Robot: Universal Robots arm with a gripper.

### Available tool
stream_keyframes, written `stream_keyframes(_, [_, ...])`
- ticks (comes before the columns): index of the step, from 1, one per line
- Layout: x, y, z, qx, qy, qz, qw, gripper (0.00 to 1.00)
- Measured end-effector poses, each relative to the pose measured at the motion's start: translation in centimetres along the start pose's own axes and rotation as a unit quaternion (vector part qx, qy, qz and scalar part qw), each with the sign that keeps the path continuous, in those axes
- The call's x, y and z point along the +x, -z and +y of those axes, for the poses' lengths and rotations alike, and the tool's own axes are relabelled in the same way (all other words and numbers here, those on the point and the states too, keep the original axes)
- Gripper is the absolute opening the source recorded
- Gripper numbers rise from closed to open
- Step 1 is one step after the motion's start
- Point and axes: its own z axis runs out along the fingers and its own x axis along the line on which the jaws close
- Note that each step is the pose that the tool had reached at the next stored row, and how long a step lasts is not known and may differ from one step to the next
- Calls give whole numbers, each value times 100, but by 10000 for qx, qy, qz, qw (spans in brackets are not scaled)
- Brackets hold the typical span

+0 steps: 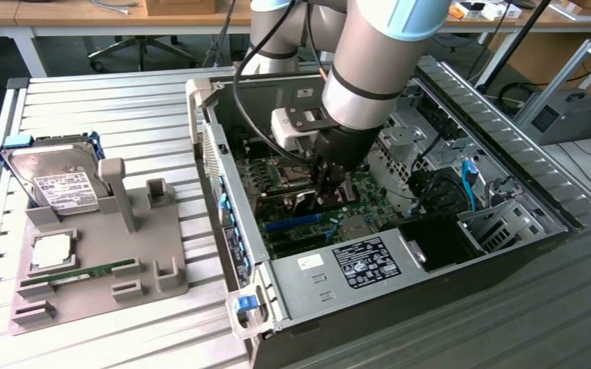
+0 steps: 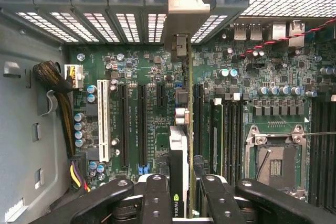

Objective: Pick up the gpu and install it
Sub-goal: 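Insert the gpu into the slot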

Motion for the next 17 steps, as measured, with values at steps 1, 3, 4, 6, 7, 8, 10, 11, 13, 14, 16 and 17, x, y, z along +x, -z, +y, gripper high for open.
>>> stream_keyframes(1, [0,-1,5,0,-1,0,10000,27])
stream_keyframes(3, [0,-3,12,0,0,0,10000,27])
stream_keyframes(4, [0,-4,14,0,1,0,10000,27])
stream_keyframes(6, [0,-6,16,0,1,0,10000,27])
stream_keyframes(7, [0,-10,20,0,0,0,10000,27])
stream_keyframes(8, [0,-14,24,0,0,0,10000,27])
stream_keyframes(10, [1,-21,29,0,1,0,10000,27])
stream_keyframes(11, [1,-26,33,0,0,0,10000,27])
stream_keyframes(13, [1,-31,38,0,0,1,10000,27])
stream_keyframes(14, [1,-31,39,-1,1,1,10000,27])
stream_keyframes(16, [0,-33,45,0,0,0,10000,27])
stream_keyframes(17, [0,-33,47,0,0,0,10000,27])
